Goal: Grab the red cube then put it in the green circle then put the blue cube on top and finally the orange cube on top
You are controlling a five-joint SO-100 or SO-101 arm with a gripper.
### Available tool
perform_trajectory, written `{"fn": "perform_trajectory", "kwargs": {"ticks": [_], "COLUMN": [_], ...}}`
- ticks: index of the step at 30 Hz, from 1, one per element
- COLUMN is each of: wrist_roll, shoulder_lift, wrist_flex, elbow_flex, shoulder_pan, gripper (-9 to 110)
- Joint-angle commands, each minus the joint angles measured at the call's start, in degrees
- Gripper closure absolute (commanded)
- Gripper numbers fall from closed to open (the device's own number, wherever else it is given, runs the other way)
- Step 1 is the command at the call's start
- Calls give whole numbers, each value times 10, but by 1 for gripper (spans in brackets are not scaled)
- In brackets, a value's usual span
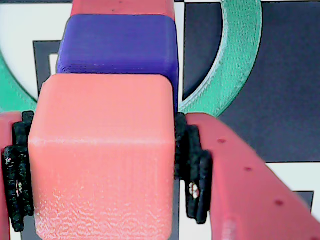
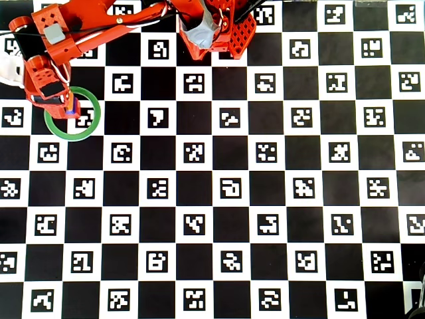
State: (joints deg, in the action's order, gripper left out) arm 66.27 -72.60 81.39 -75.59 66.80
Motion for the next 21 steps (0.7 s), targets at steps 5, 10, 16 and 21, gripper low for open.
{"fn": "perform_trajectory", "kwargs": {"ticks": [5,10,16,21], "wrist_roll": [16,14,3,-4], "shoulder_lift": [-18,-19,-28,-48], "wrist_flex": [-4,-5,9,39], "elbow_flex": [-2,-3,18,50], "shoulder_pan": [6,7,6,2], "gripper": [63,50,45,44]}}
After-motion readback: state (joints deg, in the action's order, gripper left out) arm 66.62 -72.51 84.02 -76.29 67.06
